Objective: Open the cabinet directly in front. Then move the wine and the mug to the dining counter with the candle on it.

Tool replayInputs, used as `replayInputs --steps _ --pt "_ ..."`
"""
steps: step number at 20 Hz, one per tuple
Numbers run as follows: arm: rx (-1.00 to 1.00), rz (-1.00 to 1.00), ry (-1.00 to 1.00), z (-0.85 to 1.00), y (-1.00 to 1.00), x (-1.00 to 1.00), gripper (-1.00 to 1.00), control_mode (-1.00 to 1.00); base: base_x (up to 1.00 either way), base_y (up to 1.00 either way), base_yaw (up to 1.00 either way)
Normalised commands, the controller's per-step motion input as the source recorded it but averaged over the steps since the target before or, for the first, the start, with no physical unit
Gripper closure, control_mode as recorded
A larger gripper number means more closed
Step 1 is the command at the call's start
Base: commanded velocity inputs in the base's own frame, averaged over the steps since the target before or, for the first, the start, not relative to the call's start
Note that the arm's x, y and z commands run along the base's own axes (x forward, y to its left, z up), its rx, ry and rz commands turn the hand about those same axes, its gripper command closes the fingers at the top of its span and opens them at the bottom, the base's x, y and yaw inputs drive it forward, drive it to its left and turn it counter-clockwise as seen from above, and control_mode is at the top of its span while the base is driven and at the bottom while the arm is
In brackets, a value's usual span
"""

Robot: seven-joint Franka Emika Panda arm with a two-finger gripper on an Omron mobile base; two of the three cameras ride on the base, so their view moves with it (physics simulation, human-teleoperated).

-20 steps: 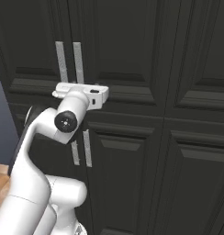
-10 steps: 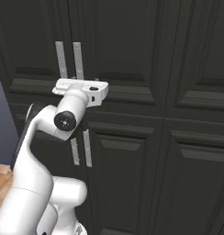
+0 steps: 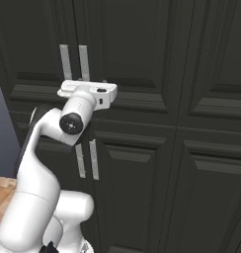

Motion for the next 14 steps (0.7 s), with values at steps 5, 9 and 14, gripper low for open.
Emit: replayInputs --steps 5,9,14 --pt "0.00 0.00 0.00 0.00 0.00 0.25 -1.00 -1.00 0.00 0.00 0.00" --pt "0.00 0.00 0.00 0.00 0.00 0.22 -1.00 -1.00 0.00 0.00 0.00" --pt "0.00 0.00 -0.01 0.00 0.00 0.26 -1.00 -1.00 0.00 0.00 0.00"
